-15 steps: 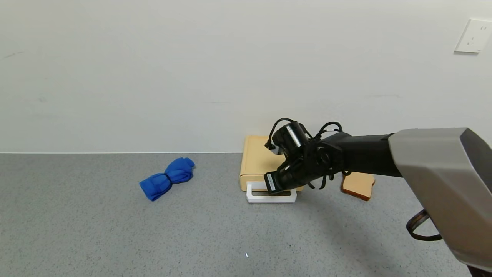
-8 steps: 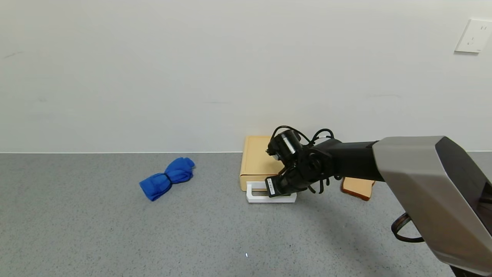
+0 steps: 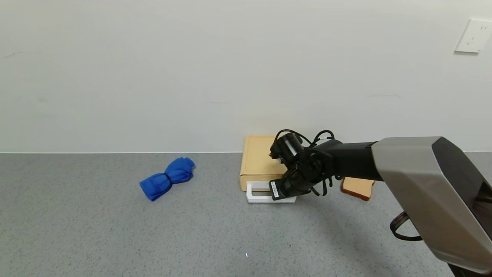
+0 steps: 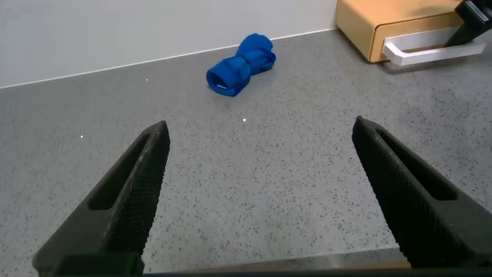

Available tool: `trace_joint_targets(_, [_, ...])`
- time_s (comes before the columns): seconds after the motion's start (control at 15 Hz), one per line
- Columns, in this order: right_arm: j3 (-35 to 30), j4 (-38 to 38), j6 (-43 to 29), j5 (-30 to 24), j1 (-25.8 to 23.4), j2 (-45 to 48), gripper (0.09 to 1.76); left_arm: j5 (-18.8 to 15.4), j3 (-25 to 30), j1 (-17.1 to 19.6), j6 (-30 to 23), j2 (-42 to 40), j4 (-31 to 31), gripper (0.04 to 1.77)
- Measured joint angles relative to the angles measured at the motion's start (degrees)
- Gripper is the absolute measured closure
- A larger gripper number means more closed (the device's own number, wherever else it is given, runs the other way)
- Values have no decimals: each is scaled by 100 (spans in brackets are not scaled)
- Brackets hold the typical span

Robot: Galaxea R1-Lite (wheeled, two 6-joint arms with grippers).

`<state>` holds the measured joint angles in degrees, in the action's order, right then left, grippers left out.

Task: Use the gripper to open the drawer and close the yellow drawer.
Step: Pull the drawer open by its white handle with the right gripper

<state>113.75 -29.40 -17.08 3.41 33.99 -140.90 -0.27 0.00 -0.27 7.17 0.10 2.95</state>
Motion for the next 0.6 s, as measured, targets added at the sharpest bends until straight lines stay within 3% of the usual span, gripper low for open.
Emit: trace_joint_targets(0.6, [-2, -1020, -364, -77, 129, 82, 173, 2, 0, 0, 0, 0, 0, 9])
